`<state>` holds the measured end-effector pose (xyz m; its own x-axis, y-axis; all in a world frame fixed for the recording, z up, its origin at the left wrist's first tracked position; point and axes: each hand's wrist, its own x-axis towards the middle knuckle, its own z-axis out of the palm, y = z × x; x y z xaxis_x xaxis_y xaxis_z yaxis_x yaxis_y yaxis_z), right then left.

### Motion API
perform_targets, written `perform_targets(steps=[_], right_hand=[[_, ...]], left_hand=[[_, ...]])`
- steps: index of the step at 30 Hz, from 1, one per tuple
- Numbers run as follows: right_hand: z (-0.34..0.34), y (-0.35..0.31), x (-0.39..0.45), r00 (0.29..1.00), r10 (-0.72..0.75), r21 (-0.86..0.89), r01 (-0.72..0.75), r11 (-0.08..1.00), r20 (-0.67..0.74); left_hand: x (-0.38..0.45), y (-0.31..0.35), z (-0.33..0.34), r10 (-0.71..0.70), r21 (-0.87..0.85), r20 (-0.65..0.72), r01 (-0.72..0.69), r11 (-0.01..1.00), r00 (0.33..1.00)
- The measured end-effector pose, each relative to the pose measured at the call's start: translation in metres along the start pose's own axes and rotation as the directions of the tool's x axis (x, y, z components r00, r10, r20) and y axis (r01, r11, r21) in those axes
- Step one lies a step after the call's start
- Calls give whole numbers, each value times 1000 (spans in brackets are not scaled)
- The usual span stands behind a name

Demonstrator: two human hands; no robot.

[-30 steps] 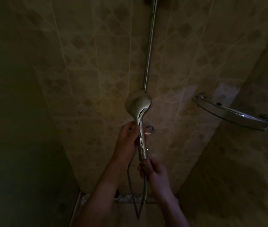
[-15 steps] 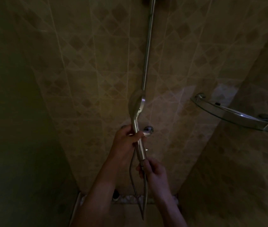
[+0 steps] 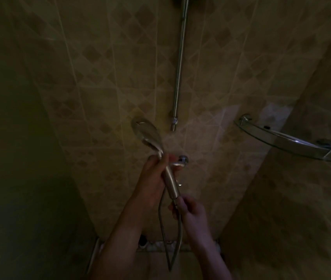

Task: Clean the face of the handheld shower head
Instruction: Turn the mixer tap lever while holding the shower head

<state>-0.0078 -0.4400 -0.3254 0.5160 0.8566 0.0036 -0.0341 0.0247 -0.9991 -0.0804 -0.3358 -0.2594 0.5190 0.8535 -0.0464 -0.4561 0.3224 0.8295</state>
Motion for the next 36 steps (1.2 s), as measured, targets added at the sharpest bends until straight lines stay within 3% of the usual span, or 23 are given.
perform_targets(steps=[9,16,21,23,28,36], right_hand=[[2,5,-1,999,52,9,-53,999,7],[4,-3,1,998,-11,-27,12,1000,59],[8,-1,2,998,-20,-14,20,1000,53],[8,1,3,999,-7,4,6,1000,38],[9,5,6,1000,-4,7,4,1000,19],[3,9,8,999,4,59,-2,998,-47]], left_hand=[[1,6,-10,17,167,-9,-16,986,1000],[4,9,-15,9,-23,-10,-9,1000,1000],[12,-2,-16,-76,-202,11,76,976,997],[14,-7,-14,-98,-140,25,101,985,995],[14,-14,-5,27,88,-57,-22,996,998],[4,1,8,115,173,32,-119,978,993]])
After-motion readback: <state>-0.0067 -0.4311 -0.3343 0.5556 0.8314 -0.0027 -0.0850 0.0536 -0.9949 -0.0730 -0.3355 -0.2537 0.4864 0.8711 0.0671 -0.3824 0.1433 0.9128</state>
